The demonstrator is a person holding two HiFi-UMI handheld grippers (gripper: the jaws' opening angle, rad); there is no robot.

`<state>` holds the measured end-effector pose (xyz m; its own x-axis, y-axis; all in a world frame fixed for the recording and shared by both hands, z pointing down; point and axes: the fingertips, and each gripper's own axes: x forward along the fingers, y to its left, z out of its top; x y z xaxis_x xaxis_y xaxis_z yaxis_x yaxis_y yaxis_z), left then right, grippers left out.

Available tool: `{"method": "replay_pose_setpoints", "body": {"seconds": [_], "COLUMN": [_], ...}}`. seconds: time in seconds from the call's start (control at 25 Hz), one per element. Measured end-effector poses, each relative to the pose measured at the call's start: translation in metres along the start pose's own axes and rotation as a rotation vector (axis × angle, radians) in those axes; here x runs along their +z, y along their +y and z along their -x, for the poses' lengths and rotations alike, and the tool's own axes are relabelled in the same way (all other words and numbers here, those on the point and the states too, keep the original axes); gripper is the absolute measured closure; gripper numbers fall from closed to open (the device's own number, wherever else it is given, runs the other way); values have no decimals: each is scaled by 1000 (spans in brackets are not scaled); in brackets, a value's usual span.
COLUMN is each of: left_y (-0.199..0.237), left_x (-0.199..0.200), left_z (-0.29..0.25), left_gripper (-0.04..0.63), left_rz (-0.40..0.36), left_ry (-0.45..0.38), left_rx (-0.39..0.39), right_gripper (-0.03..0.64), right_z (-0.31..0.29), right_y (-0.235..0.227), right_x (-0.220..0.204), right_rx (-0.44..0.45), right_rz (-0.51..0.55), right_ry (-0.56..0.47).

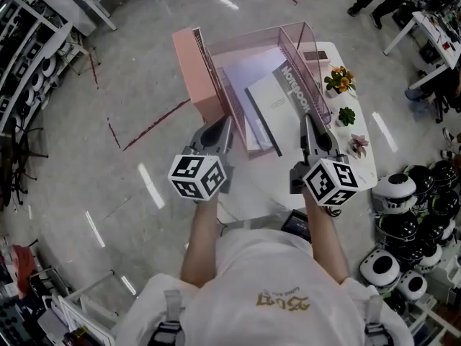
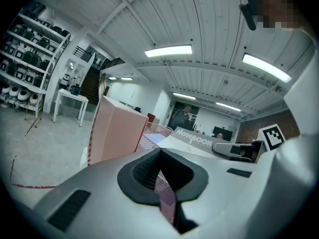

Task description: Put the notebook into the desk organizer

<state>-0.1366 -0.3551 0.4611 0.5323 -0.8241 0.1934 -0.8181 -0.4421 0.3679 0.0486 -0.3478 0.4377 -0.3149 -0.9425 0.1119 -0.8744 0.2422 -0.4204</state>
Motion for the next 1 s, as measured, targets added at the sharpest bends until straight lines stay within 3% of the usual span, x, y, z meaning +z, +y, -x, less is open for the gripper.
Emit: {"method": "replay_pose_setpoints", "body": {"seconds": [0.52, 0.84, 1.0], "left_y": [11, 13, 11], "left_x": [1, -1, -2], "left_z": [-14, -16, -17], "left_gripper": [580, 580, 580], "left_rz": [0, -1, -8], "left_ry": [10, 8, 12], "left_rx": [13, 19, 19], "right_gripper": [586, 541, 523], "right_z": [-31, -38, -38], "right_y": [-6, -10, -15], "right_x": [1, -5, -9], "right_rx": [-47, -147, -172], "right_rz": [82, 361, 432], "right_ry": [36, 91, 112]}}
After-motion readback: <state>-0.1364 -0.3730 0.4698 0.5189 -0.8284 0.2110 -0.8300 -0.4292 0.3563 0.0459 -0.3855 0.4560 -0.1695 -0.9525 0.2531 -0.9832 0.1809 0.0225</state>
